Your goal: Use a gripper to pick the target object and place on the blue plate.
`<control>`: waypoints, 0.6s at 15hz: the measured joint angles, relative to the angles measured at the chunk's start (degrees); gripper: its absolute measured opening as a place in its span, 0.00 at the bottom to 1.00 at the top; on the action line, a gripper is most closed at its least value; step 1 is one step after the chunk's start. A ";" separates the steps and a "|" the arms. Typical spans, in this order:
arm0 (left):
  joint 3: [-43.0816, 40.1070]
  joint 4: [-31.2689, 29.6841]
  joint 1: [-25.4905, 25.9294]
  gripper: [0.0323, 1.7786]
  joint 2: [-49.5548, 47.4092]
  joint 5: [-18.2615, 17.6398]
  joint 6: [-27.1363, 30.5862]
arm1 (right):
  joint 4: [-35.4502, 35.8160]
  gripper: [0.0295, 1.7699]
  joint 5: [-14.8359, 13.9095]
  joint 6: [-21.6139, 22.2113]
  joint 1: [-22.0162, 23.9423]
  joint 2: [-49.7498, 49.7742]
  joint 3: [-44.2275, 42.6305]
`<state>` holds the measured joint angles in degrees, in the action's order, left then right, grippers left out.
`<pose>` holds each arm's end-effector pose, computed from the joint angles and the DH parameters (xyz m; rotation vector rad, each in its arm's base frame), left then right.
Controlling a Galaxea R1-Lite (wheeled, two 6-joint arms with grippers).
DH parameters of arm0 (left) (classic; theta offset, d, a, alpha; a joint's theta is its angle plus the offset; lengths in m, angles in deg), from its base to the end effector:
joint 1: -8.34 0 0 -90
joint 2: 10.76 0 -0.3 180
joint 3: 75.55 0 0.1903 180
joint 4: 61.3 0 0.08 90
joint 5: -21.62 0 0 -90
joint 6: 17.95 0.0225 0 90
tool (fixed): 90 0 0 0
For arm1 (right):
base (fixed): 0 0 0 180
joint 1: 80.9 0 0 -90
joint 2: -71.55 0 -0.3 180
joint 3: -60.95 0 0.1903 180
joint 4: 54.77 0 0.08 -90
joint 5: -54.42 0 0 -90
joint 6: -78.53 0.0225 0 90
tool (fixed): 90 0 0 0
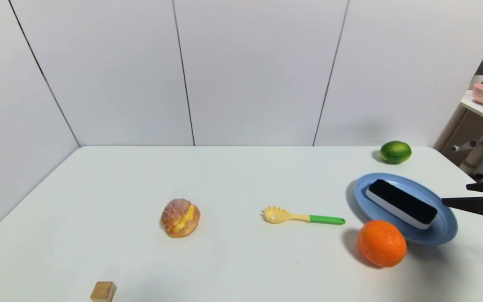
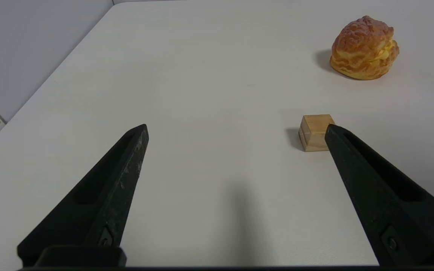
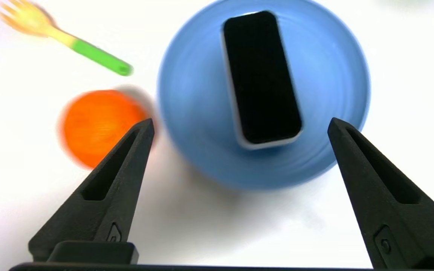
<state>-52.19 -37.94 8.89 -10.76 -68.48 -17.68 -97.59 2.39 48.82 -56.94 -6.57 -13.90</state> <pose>-0.0228 -0.0003 0.0755 0.0047 0.0000 0.0079 0.1847 -0.0670 0.2123 -0.0807 0.6046 0.3978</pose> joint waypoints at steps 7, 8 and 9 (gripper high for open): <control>0.00 0.00 0.00 0.95 0.00 0.00 0.00 | 3.34 0.94 -16.02 23.43 -8.69 27.62 20.33; 0.00 0.00 0.00 0.95 0.00 -0.01 0.00 | 7.33 0.94 -18.88 26.19 -10.45 32.09 25.64; 0.00 0.00 0.02 0.95 0.00 -0.01 0.00 | 11.97 0.95 -21.71 28.53 -12.24 36.47 30.51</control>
<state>-52.19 -37.94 8.92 -10.76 -68.49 -17.68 -85.62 -19.32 77.35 -69.18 29.90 16.61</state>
